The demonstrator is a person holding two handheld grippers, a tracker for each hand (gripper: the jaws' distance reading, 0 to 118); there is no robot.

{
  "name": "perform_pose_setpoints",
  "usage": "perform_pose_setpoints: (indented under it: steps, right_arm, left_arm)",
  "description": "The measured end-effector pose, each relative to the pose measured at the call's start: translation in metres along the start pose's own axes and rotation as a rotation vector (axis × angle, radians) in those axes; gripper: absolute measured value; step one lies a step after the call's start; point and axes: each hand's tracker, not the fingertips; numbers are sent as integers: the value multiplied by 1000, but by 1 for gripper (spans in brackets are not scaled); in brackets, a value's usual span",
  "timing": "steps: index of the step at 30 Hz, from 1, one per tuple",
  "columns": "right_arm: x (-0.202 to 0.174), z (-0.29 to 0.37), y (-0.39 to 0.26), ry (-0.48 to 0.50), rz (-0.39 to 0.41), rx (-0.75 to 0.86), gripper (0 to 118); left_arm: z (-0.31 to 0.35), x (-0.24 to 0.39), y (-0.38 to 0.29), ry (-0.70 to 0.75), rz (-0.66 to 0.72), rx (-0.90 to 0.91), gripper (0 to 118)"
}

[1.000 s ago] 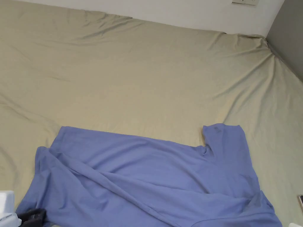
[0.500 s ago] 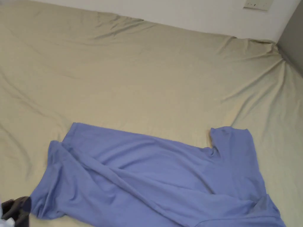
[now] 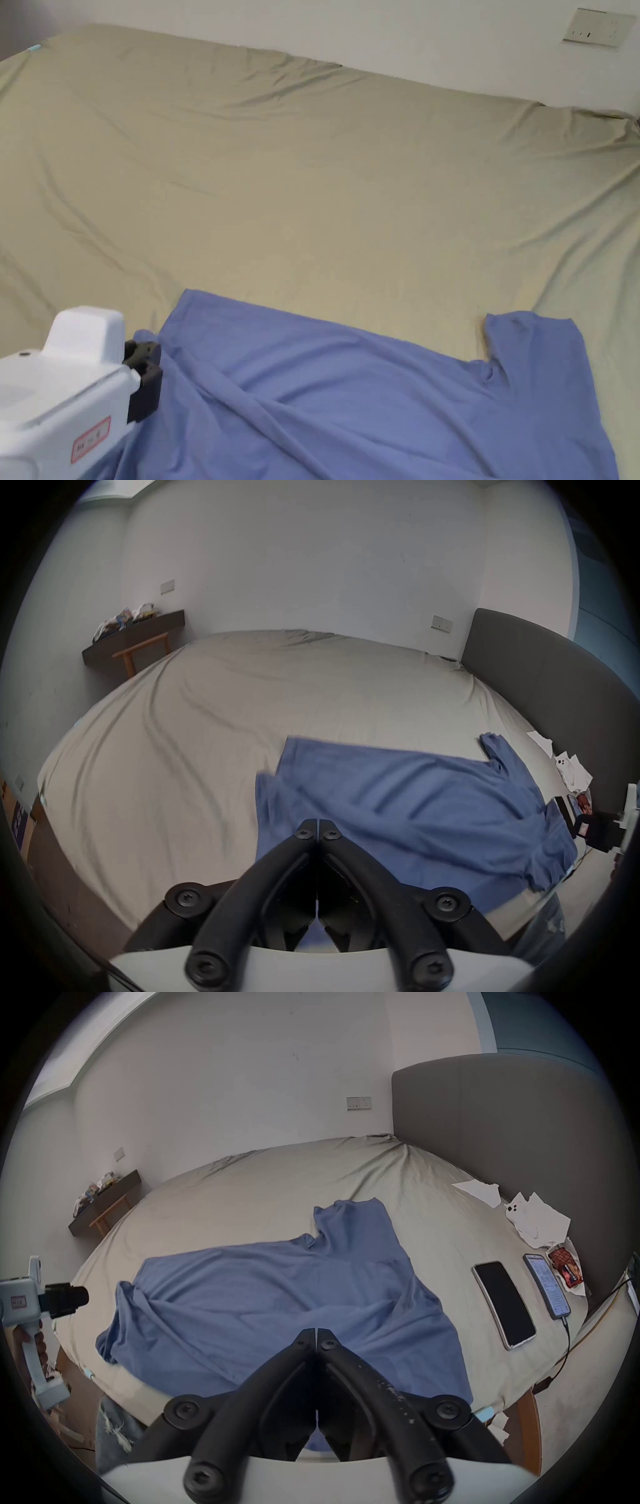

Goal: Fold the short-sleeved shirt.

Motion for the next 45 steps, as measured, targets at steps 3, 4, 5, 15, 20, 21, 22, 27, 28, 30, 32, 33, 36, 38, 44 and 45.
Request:
perform_pose_setpoints:
  steps: [3, 4, 5, 15, 20, 21, 22, 27, 28, 30, 32, 33, 36, 38, 44, 45]
  right_arm:
    - [1, -4, 12, -15, 8, 2, 1]
    - [1, -6, 16, -20, 11, 2, 1]
    - [2, -9, 20, -22, 15, 2, 1]
    - [-2, -35, 59, 16, -3, 17, 1]
    - [-7, -46, 59, -7, 31, 8, 1]
    - [-7, -47, 58, -8, 31, 5, 1]
    - [-6, -48, 57, -6, 30, -3, 1]
    - [2, -50, 52, 5, -14, -48, 1]
    - [4, -52, 51, 1, -25, -58, 1]
    - [11, -56, 51, 5, -52, -72, 1]
    - [21, -61, 55, 6, -80, -76, 1]
    - [25, -63, 58, 3, -82, -73, 1]
    - [39, -68, 76, -42, -69, -39, 1]
    - [50, -76, 92, -82, -51, -16, 1]
    - [84, -141, 126, -69, -49, -108, 9]
    - [89, -154, 130, -52, -38, -136, 24]
  left_arm:
    - [-39, -9, 35, -32, -3, 6, 10]
    - [-54, -12, 46, -48, -10, -1, 23]
    - [-69, -14, 55, -52, -15, -10, 56]
    - [-186, -24, 65, -64, -104, -244, 108]
    - [-218, -24, 50, -25, -130, -366, 108]
    - [-222, -23, 47, -8, -144, -372, 108]
    - [-224, -22, 45, -13, -141, -368, 109]
    - [-214, -21, 50, -72, -99, -328, 93]
    - [-210, -19, 52, -72, -108, -324, 93]
    - [-203, -14, 53, -86, -154, -309, 72]
    - [-201, -15, 55, -87, -182, -309, 37]
    - [-201, -15, 55, -96, -175, -317, 21]
    - [-197, -10, 56, -83, -178, -313, 5]
    - [-190, -6, 58, -76, -197, -301, 5]
    - [-175, -2, 59, -91, -219, -276, 5]
    - [-175, -2, 59, -88, -222, -276, 5]
